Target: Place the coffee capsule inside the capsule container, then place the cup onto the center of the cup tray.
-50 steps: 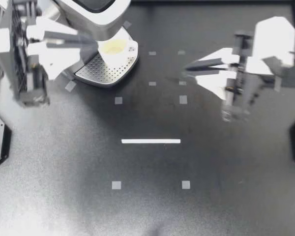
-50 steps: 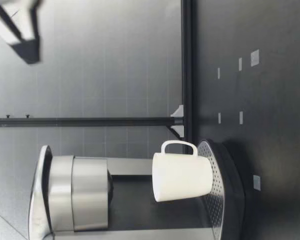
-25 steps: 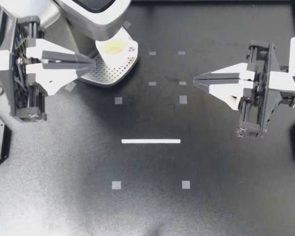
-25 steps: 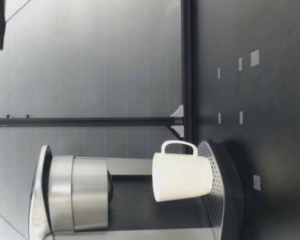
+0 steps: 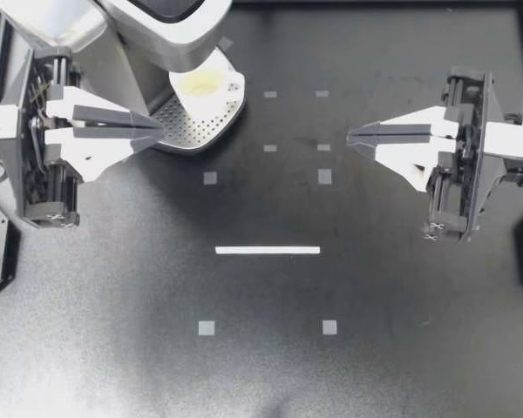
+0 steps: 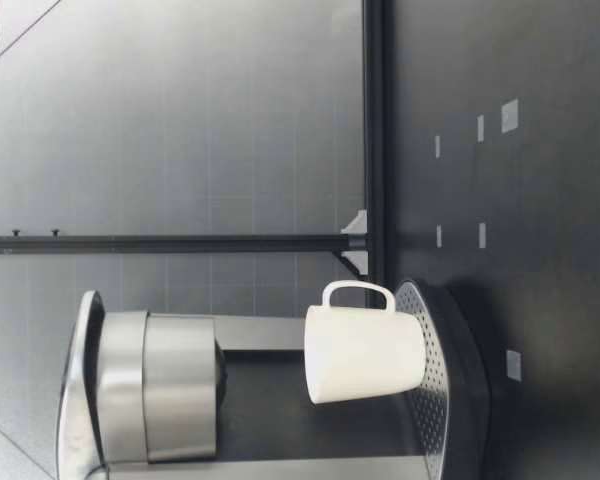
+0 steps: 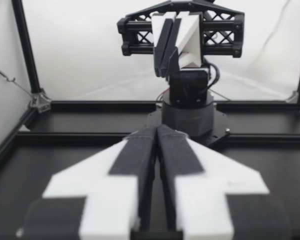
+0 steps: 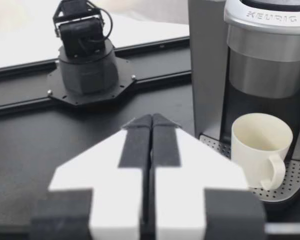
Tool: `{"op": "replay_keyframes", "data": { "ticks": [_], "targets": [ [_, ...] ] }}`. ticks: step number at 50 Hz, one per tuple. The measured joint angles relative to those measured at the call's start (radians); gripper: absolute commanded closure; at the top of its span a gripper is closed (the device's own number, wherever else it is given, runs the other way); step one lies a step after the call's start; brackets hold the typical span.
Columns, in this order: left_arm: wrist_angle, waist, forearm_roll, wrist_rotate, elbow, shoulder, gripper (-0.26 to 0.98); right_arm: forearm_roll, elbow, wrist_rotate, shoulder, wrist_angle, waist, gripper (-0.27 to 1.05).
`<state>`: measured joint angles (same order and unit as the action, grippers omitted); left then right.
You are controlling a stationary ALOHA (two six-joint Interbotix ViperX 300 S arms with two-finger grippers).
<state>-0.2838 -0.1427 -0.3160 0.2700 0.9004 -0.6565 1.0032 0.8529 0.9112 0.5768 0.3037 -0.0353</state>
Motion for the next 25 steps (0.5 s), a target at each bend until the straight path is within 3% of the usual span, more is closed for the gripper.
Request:
{"op": "replay_keyframes", "data": {
  "ticks": [25],
  "targets": [
    [-0.003, -0.002, 0.002, 0.006, 0.003, 0.014, 0.59, -0.012, 0.000, 0.000, 0.005, 0.008, 0.000, 0.71]
  ]
}}
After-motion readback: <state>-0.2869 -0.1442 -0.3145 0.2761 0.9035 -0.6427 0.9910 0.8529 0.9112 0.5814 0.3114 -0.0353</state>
